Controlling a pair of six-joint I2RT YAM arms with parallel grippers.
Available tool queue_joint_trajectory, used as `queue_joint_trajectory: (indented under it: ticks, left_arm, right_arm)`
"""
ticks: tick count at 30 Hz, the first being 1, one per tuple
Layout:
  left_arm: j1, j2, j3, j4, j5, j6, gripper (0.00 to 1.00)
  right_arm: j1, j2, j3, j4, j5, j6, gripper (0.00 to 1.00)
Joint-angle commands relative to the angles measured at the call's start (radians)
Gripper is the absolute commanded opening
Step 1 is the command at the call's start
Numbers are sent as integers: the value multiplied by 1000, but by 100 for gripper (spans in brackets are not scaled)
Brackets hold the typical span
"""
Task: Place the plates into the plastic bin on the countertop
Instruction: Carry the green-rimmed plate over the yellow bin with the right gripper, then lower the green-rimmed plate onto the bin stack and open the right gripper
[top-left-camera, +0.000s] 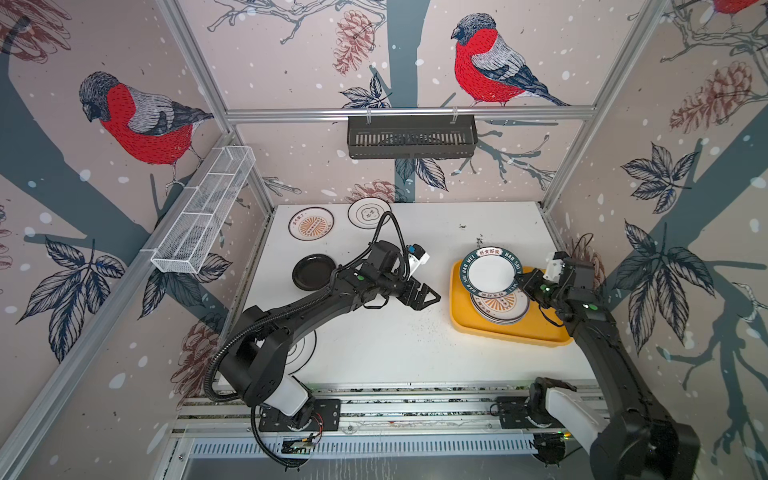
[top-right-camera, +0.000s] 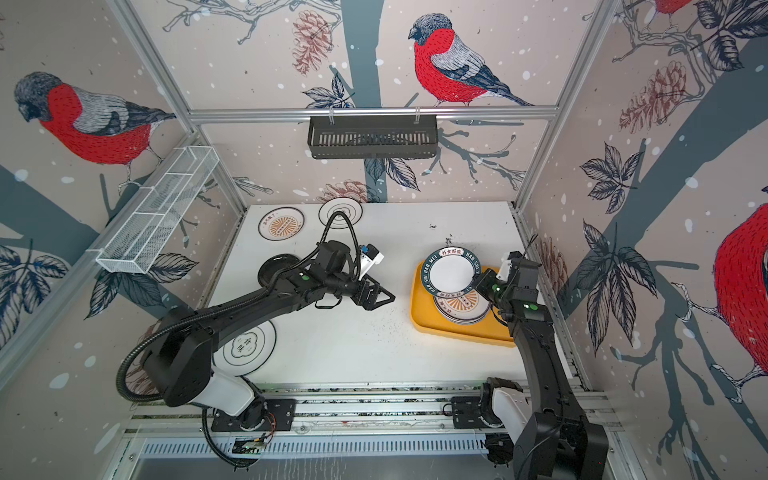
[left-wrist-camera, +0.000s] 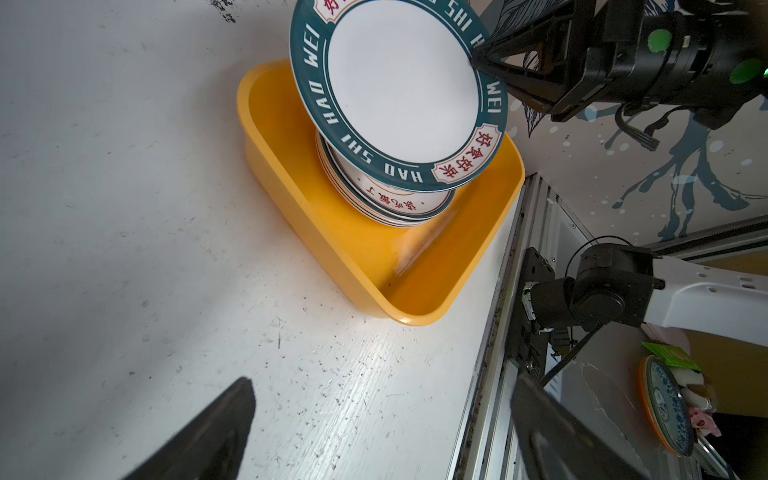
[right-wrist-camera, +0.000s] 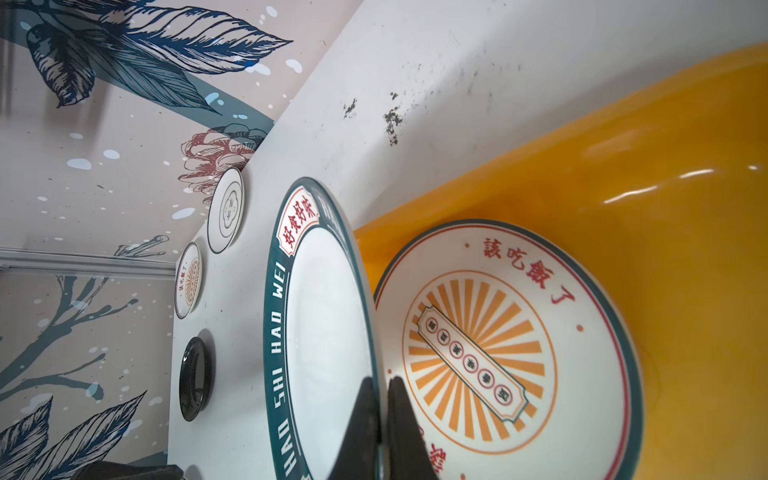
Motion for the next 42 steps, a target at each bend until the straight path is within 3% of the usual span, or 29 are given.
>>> queue_joint_trajectory:
  ticks: [1,8,17,31,42]
  left_arm:
    - [-5,-12,1,11,-5,17,96]
    - [-18,-6,0,11,4,14,96]
    - [-27,-19,1,11,-4,14,96]
    - [-29,-19,-2,17,6,5,96]
    - [-29,-14,2,11,3,8,96]
  right_arm:
    - [-18,-28,-19,-19,-38,-15,2]
    - [-83,-98,-66,-77,-40,-37,2]
    - [-180,-107,-166,-19,-138,-31,2]
    - [-200,-25,-217,108,-128,2,2]
    - [-217,3,-226,100,-104,-27,2]
